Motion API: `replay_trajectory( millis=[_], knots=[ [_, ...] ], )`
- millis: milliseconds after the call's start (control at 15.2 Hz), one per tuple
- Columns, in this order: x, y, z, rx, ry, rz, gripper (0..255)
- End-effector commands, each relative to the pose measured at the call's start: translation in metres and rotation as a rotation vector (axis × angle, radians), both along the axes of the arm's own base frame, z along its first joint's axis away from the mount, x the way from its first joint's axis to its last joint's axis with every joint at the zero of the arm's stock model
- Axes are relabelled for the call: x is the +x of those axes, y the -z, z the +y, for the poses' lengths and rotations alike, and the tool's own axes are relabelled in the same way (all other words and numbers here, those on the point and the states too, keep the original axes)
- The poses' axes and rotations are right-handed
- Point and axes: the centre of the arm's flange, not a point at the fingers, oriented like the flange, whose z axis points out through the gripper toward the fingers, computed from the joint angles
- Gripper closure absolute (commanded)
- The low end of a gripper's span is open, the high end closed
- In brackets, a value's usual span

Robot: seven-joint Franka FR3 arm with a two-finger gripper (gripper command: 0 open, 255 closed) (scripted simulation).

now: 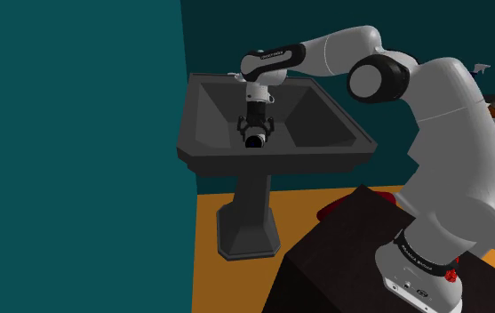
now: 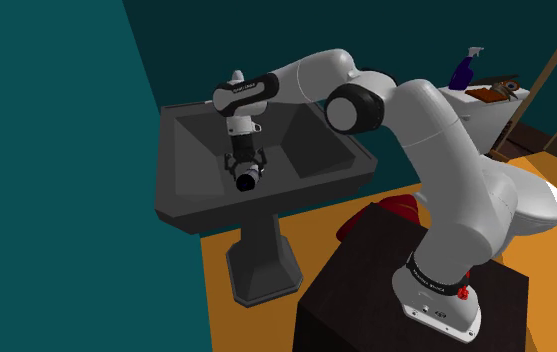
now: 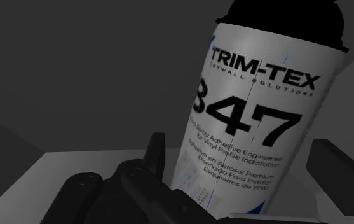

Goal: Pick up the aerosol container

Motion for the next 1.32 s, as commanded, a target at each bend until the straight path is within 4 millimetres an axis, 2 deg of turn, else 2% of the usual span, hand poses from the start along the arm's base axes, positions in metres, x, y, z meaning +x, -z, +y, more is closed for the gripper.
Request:
replay_trajectory(
  millis=[0,66,660,1254],
  knots=[
    [0.0,0.004,0.0,0.0,0.0,0.0,0],
    [0.001,0.004,0.0,0.0,0.0,0.0,255],
    [0.0,0.004,0.0,0.0,0.0,0.0,255],
    [0.0,-0.043,0.0,0.0,0.0,0.0,255]
  ],
)
